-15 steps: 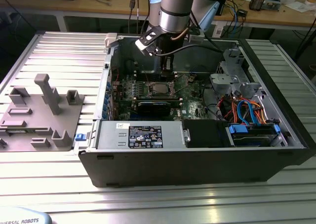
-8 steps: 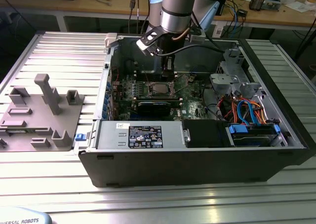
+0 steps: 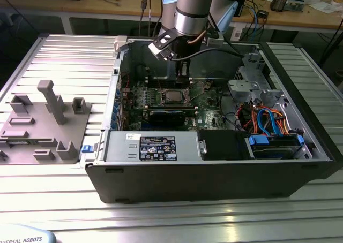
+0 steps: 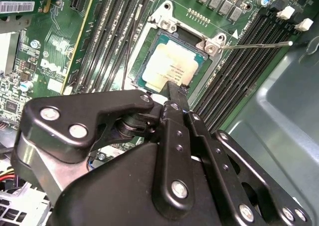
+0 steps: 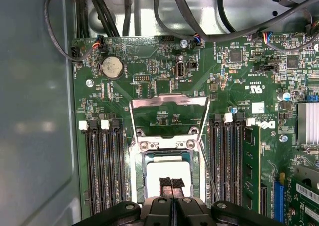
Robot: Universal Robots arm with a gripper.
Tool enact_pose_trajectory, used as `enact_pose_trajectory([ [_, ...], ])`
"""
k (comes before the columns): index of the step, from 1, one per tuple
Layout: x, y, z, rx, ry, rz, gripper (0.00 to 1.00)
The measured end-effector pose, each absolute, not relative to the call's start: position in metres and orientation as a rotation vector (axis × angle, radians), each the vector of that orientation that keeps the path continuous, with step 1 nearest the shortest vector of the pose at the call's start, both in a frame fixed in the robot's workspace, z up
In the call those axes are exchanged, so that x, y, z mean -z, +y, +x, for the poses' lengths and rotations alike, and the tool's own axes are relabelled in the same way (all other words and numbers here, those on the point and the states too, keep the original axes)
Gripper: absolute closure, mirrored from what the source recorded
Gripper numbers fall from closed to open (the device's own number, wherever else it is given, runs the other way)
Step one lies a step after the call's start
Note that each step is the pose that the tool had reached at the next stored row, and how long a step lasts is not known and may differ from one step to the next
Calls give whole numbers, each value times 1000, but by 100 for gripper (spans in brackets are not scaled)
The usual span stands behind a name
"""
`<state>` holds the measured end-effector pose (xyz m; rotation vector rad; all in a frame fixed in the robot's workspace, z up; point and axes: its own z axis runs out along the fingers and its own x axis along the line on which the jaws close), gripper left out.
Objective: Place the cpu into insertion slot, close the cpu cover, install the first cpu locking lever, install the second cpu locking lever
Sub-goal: 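Place the cpu into insertion slot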
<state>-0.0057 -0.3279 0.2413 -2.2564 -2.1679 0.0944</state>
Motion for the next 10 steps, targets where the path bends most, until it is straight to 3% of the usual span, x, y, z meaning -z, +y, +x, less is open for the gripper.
enact_pose_trajectory([
  [10,-247,-328,-5,-95,-2168,-2256,89],
])
